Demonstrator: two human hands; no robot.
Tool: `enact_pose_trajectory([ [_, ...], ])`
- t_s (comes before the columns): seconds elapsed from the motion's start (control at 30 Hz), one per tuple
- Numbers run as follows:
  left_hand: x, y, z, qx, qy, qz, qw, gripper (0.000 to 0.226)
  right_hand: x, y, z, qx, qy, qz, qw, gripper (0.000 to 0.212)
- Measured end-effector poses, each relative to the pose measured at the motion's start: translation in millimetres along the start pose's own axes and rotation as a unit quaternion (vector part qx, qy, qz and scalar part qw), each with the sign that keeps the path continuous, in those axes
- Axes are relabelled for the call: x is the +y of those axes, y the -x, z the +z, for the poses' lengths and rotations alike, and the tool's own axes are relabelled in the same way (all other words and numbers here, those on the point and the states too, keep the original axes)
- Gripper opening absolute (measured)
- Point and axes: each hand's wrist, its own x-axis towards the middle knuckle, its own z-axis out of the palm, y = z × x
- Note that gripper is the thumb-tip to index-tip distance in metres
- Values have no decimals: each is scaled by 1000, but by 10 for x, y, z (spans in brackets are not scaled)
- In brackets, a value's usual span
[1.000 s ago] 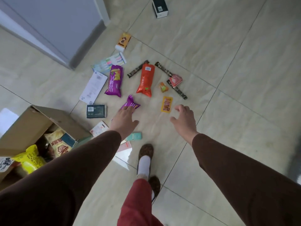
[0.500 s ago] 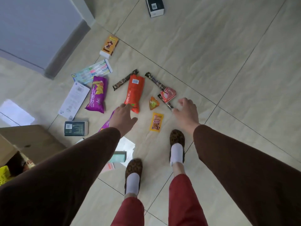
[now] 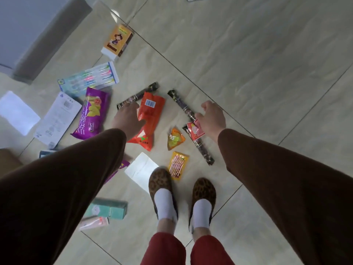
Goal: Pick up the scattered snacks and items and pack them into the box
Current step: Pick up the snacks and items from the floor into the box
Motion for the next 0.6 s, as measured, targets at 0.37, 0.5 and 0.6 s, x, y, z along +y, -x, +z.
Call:
enact_pose_trajectory([
  [0.37, -8, -686, 588, -143, 135, -78, 977, 69, -92, -813, 800, -23, 88, -34, 995, 32],
  [0.5, -68, -525, 532, -121, 230, -129, 957, 69, -172, -730, 557, -33, 57, -46, 997, 25],
  [0.6, -45, -217, 256, -114, 287, -158, 938, 67, -342, -490, 187, -8, 13, -45, 999, 25],
])
